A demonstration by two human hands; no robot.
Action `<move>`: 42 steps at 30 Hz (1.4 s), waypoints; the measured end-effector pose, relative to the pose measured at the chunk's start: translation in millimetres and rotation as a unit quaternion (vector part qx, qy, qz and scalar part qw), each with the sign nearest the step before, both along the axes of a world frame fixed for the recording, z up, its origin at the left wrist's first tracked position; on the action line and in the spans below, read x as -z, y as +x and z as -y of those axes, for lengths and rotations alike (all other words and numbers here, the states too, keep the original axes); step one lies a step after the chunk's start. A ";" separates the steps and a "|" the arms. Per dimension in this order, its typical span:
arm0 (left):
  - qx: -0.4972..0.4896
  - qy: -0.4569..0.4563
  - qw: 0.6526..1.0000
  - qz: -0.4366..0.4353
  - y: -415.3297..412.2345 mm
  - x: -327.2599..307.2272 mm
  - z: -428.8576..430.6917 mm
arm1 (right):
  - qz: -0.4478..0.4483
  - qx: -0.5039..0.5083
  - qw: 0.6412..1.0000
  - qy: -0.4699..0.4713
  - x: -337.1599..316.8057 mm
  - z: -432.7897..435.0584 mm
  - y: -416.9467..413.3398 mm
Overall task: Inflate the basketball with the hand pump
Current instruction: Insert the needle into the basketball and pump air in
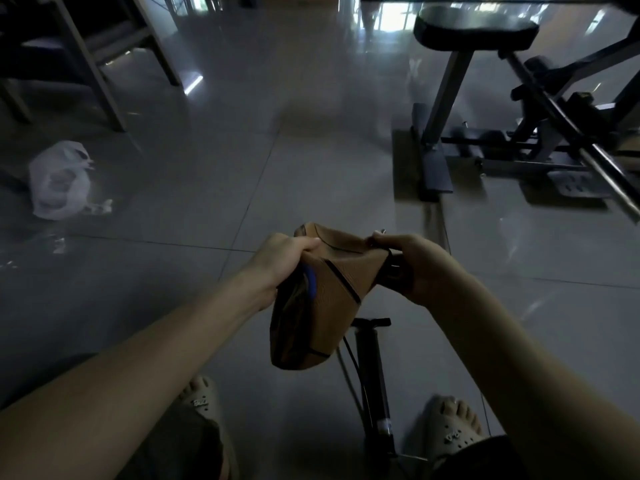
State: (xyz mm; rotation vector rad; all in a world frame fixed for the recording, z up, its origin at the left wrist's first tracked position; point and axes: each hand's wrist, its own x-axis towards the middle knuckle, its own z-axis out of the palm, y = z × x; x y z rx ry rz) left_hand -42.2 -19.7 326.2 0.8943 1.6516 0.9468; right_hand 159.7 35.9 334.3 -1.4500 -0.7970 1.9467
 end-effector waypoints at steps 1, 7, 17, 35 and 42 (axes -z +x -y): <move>-0.003 -0.016 1.000 0.012 -1.2 0.4 0.1 | -0.004 -0.020 1.000 -0.001 0.1 -0.2 0.4; 0.029 -0.043 0.999 0.018 -3.9 1.9 3.3 | 0.005 -0.053 0.998 0.032 0.4 -0.3 3.5; 0.174 -0.049 0.973 -0.144 -15.4 16.9 3.2 | 0.063 -0.136 0.973 0.178 -4.2 12.3 5.2; -0.047 -0.003 0.996 0.069 -27.7 13.4 -1.1 | 0.062 0.015 0.990 0.123 13.7 -9.4 37.5; -0.077 -0.001 0.988 0.134 -26.6 8.9 1.8 | 0.071 -0.027 0.985 0.153 16.7 -7.9 40.8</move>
